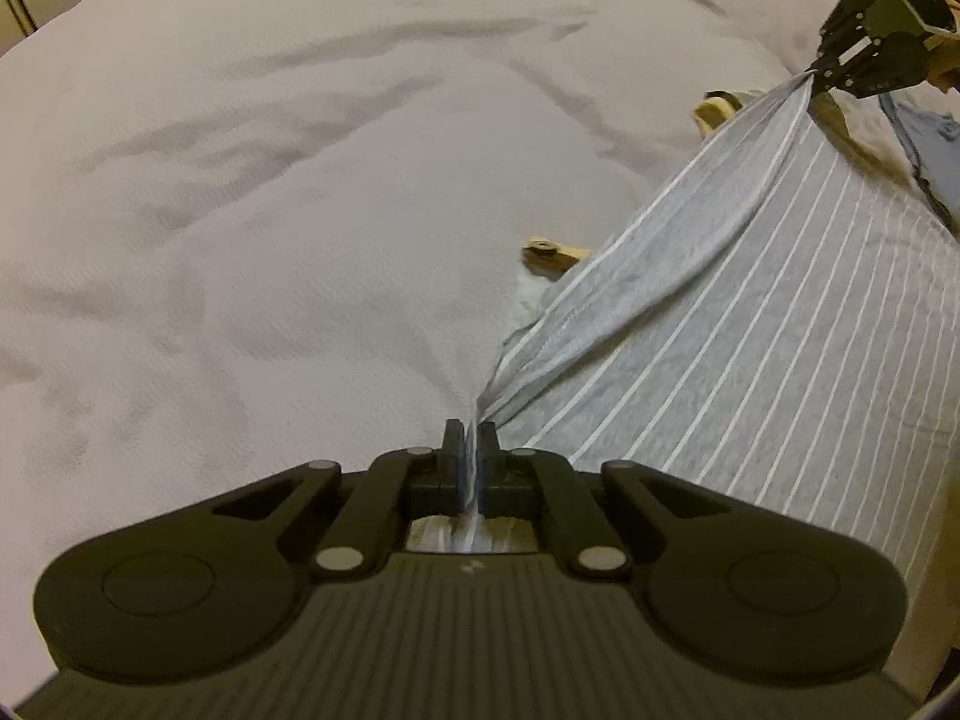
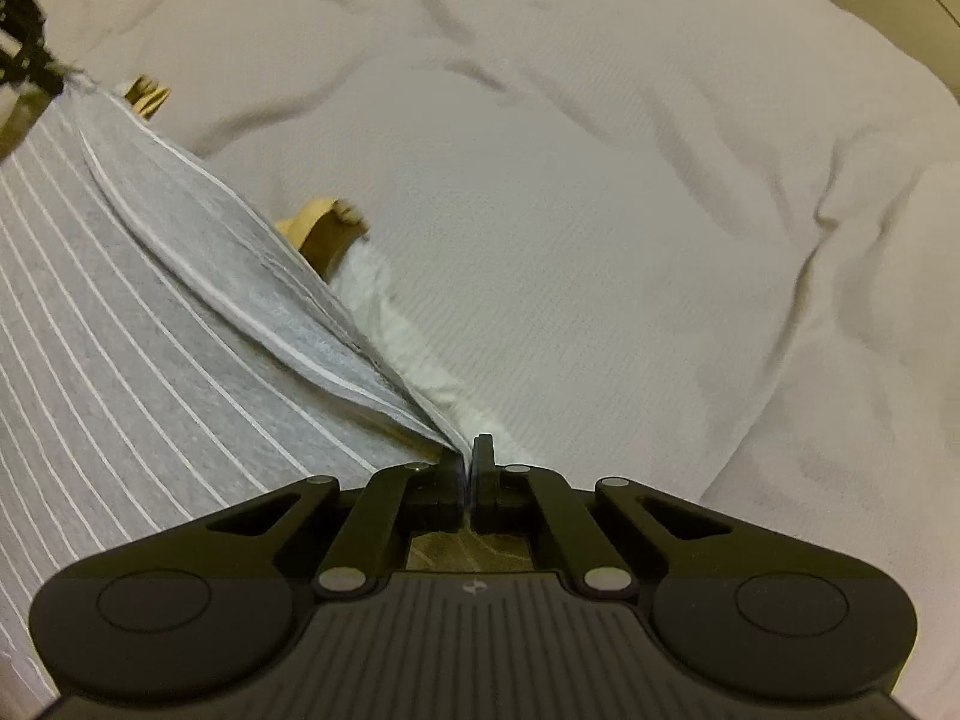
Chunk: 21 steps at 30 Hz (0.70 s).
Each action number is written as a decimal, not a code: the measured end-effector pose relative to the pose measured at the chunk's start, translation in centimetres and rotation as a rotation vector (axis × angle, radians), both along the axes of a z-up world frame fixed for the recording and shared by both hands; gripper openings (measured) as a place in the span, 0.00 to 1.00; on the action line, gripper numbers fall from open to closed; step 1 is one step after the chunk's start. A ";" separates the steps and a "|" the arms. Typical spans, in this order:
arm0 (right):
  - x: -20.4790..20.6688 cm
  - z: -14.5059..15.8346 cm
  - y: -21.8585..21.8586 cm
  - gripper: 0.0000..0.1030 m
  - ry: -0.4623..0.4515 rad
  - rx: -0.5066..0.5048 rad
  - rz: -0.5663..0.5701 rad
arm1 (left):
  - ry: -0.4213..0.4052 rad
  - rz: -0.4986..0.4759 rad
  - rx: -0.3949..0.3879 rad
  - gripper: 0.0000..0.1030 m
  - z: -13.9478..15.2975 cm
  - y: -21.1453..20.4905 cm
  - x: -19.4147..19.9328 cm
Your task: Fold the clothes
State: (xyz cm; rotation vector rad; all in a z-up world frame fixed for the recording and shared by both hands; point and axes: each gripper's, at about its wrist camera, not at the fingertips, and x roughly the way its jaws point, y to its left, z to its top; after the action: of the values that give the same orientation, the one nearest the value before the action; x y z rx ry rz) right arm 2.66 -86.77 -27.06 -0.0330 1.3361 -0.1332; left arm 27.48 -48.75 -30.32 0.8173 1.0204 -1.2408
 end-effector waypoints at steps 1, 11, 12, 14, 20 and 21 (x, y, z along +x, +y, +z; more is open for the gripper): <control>0.0 0.0 -0.1 0.00 -0.003 -0.001 -0.008 | 0.005 0.008 0.004 0.02 -0.3 -0.1 0.2; 0.1 -0.6 -0.5 0.00 -0.005 -0.004 -0.036 | 0.010 0.041 0.008 0.02 -1.2 -0.5 0.5; 0.0 -0.6 -0.6 0.00 -0.003 -0.003 -0.037 | 0.013 0.047 0.009 0.02 -1.3 -0.5 0.6; -0.2 -0.7 -0.7 0.00 0.001 -0.010 -0.046 | 0.018 0.073 0.016 0.07 -1.6 -0.5 0.8; -1.7 1.1 -2.6 0.20 -0.080 -0.103 -0.233 | -0.049 0.257 -0.018 0.18 -0.9 0.6 2.8; -2.2 1.6 -3.0 0.20 -0.095 -0.120 -0.283 | -0.061 0.284 -0.026 0.17 -0.6 1.0 3.1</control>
State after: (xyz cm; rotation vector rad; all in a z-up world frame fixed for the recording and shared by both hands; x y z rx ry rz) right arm 0.49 -89.82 -25.46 0.0609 1.2314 -0.4487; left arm 30.60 -47.78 -30.90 0.6606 1.0294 -0.9797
